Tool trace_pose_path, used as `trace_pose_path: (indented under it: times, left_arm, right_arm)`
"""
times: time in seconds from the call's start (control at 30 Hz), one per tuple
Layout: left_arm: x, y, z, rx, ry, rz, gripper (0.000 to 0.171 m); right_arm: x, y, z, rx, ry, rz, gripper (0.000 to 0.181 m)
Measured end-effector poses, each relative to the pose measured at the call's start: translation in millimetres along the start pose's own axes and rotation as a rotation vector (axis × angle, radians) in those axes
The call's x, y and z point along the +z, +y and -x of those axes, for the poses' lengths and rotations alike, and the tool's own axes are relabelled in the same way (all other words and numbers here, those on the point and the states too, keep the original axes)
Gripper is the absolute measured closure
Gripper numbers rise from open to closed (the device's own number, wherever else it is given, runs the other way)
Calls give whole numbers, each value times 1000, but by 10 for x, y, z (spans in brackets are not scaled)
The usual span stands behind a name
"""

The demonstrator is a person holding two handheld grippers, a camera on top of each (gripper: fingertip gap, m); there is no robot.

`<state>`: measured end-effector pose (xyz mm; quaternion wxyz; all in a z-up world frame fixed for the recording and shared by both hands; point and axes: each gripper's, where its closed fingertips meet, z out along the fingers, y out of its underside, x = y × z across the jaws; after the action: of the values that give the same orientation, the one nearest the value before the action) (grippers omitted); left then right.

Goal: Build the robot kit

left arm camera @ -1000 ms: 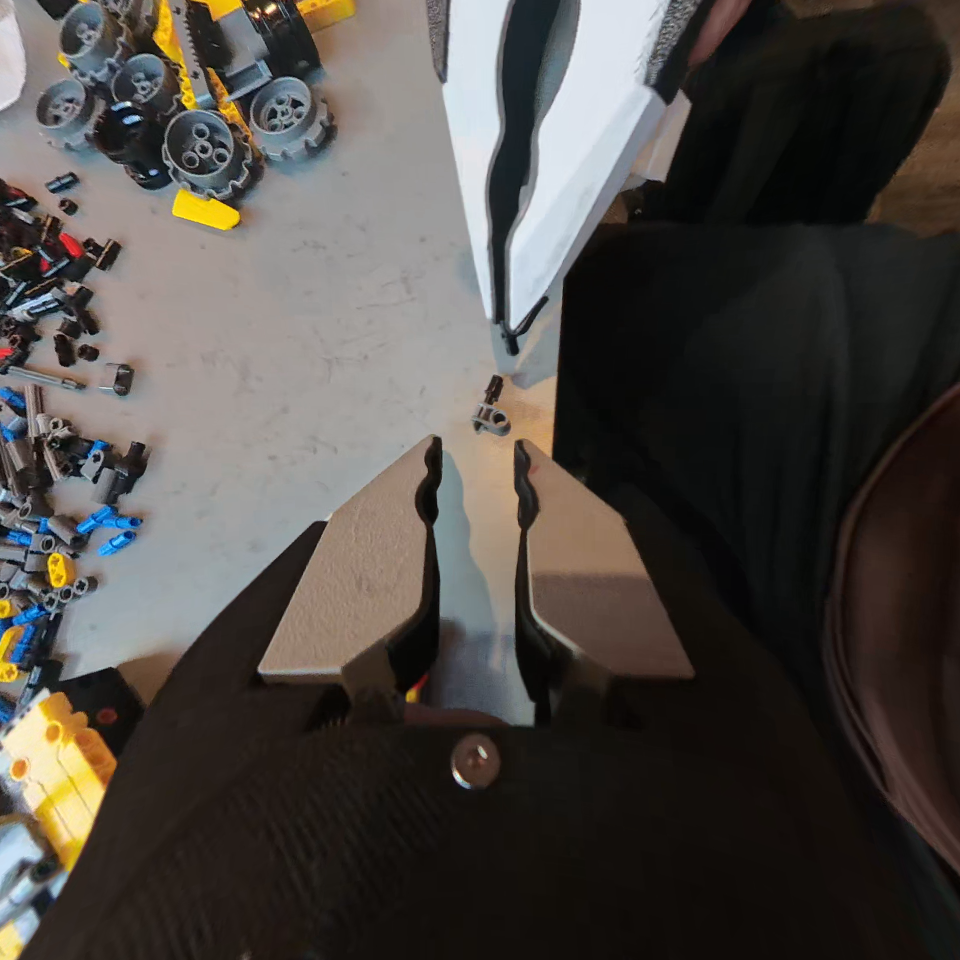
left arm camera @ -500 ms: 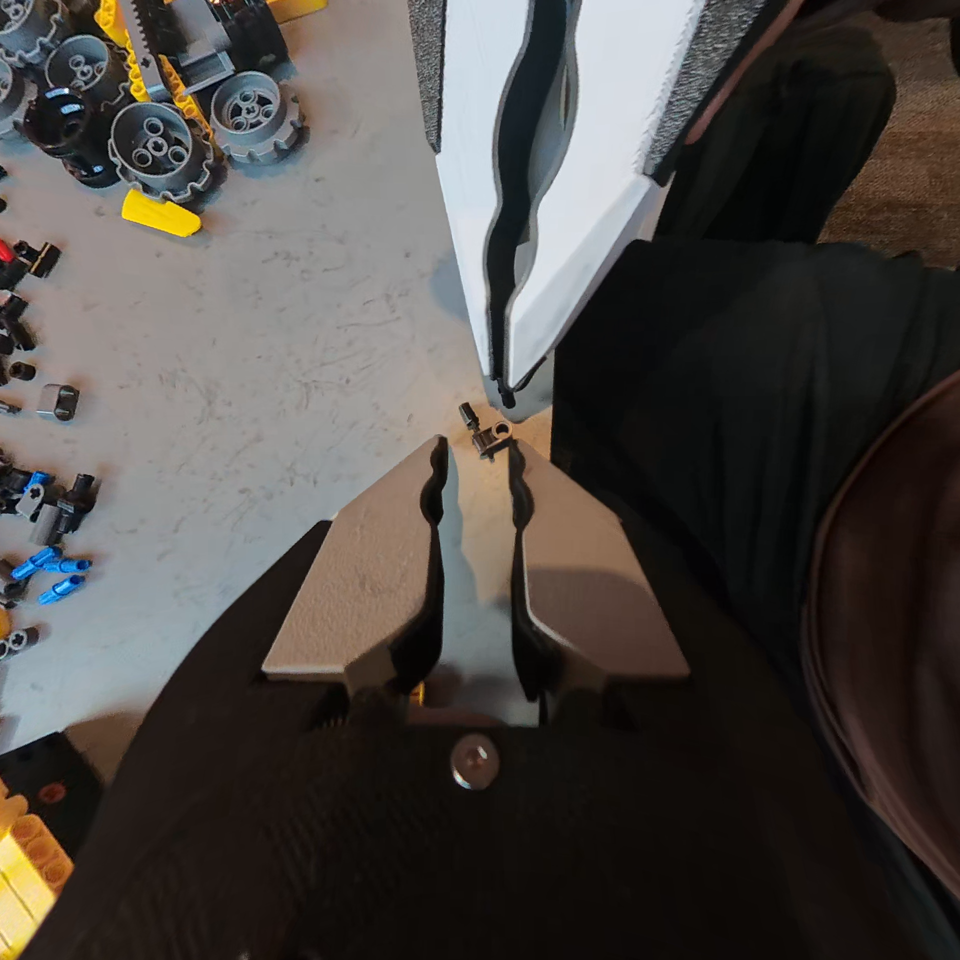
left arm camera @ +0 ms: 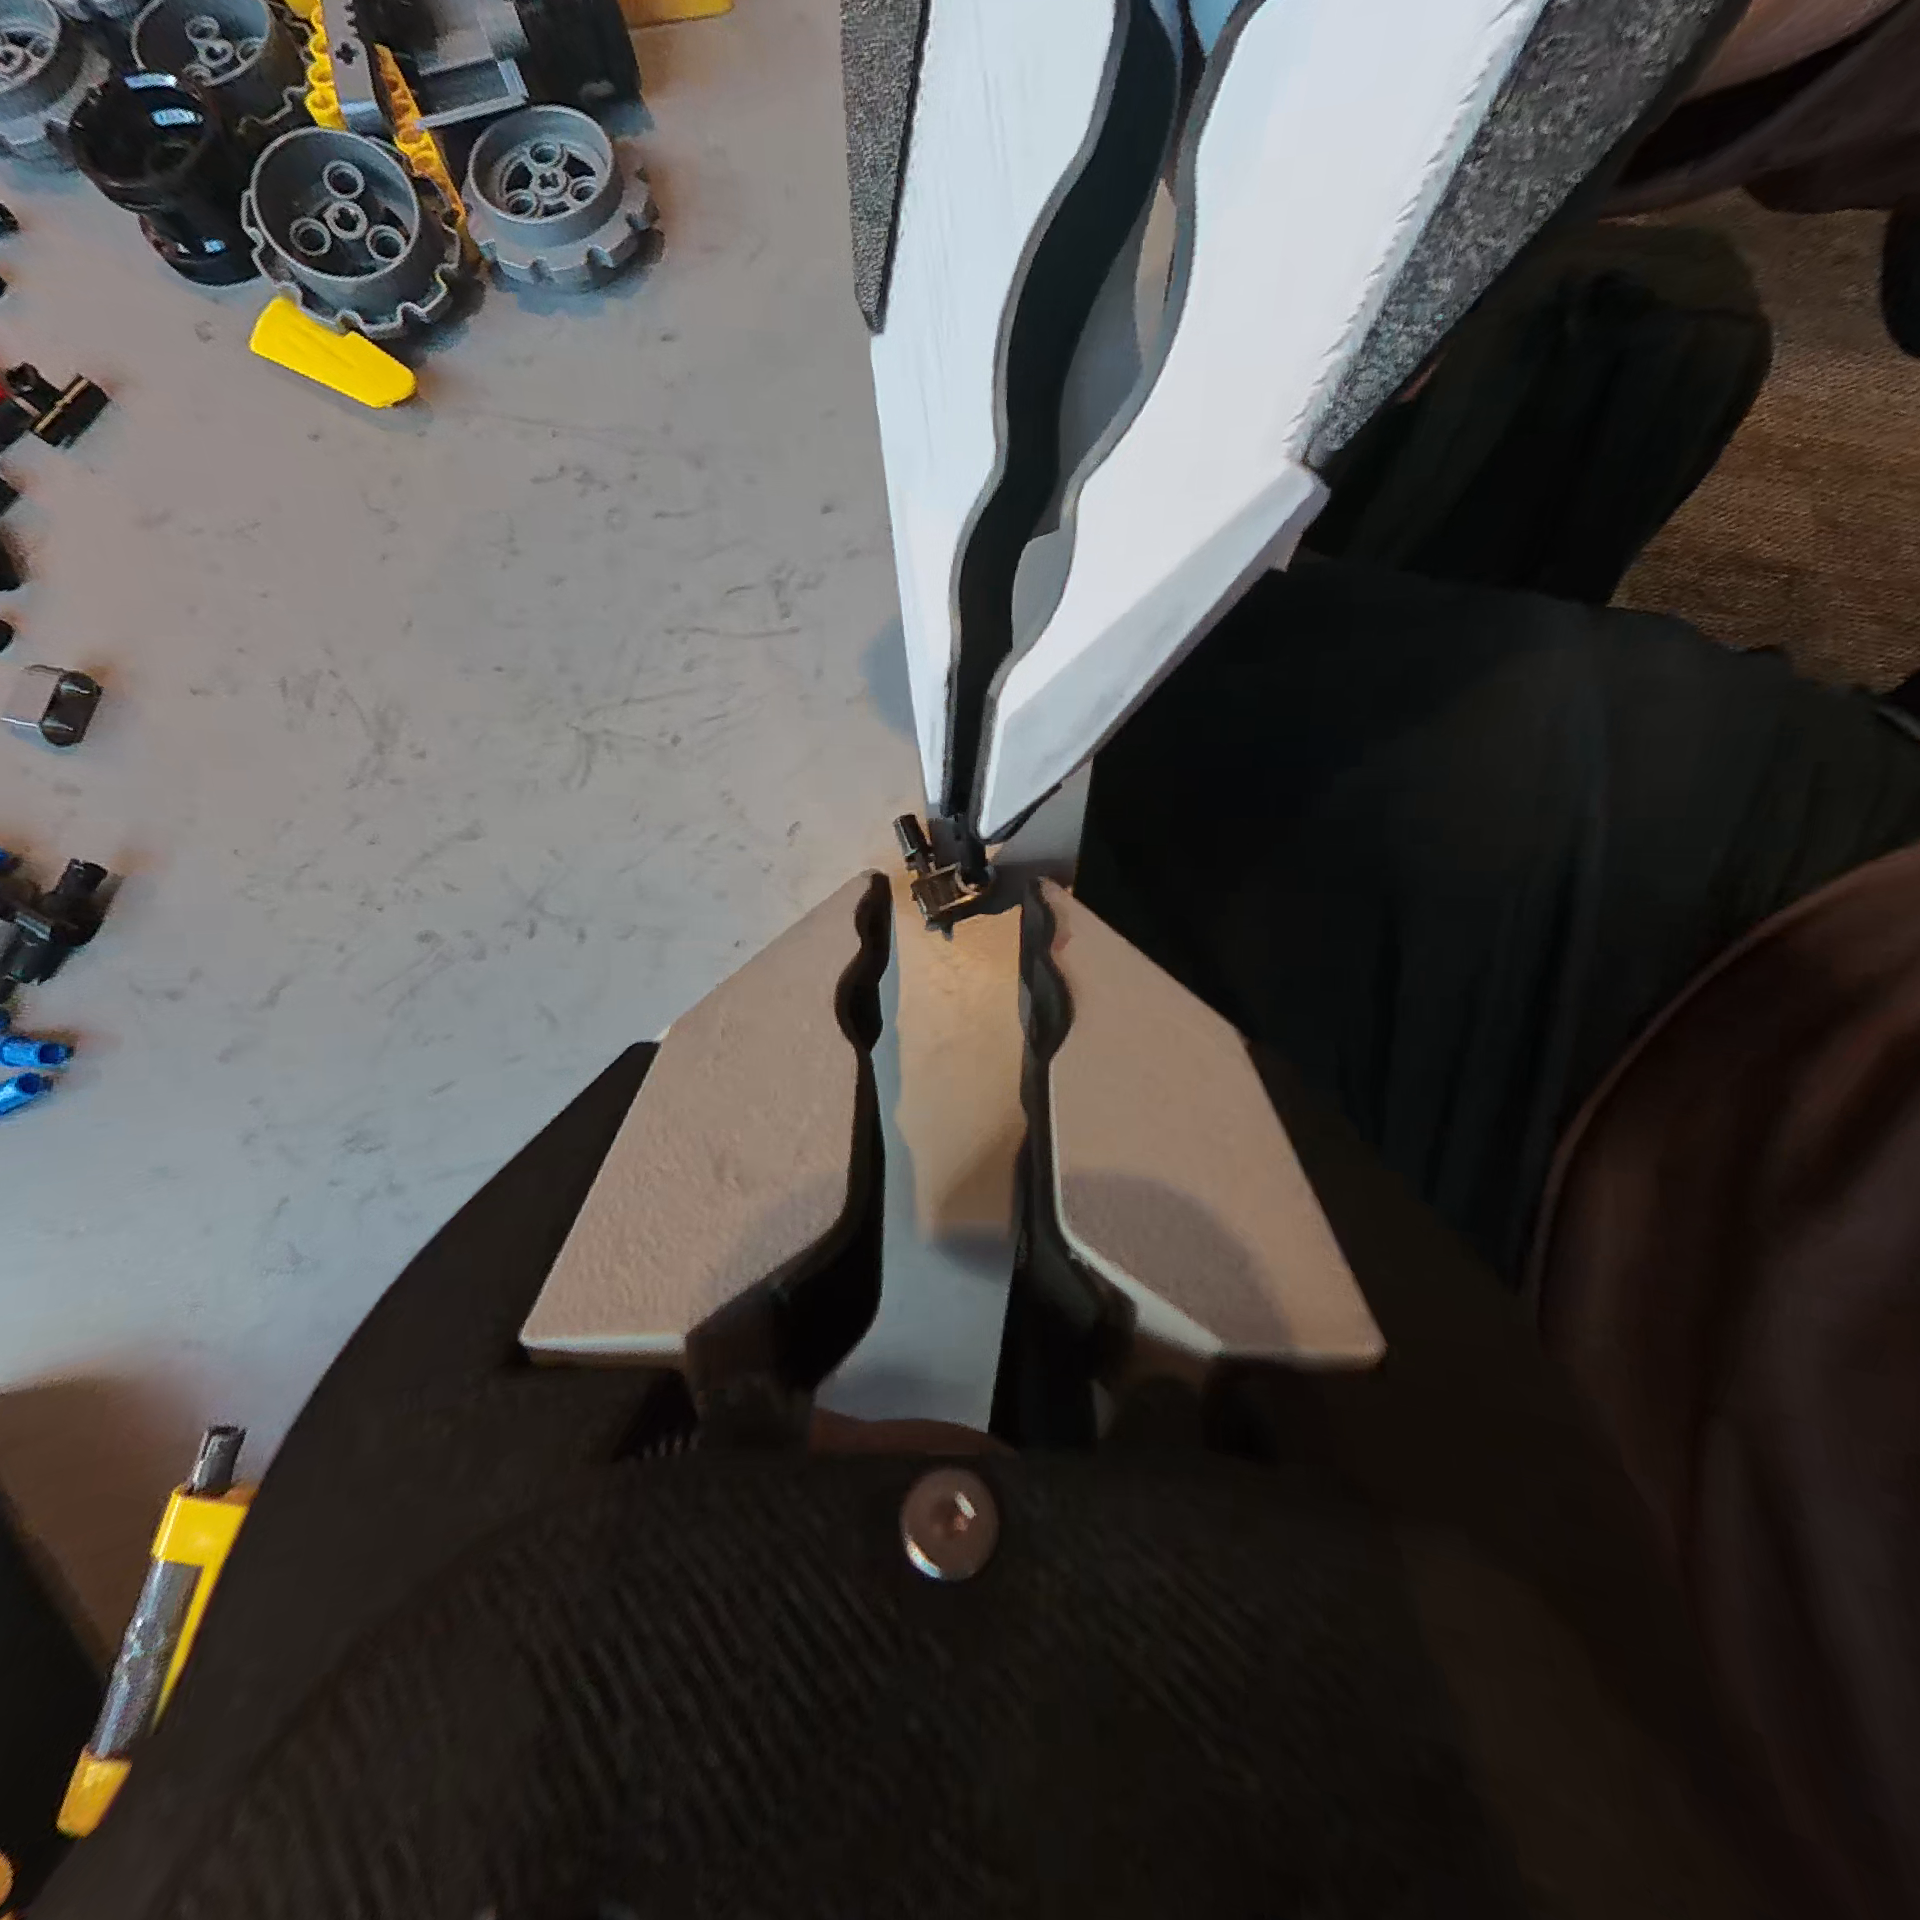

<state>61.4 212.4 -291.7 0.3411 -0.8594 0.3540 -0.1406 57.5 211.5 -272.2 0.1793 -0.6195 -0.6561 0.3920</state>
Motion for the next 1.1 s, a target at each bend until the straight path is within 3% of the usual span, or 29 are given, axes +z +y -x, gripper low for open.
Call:
trace_pose_path:
  times: [0.1,0.33,0.8,1.1]
  left_arm:
    - [12,-9,-7,-3,13,-8,158]
    - [18,-14,-12,62,73,-24,158]
    - [15,-10,-18,90,59,-45,158]
    - [14,-9,-18,98,51,-46,159]
  right_arm:
    - [11,23,-5,5,2,5,181]
    - [18,21,0,-25,12,25,181]
    - [51,30,39,-288,11,223,181]
    - [43,46,55,-462,-65,246,181]
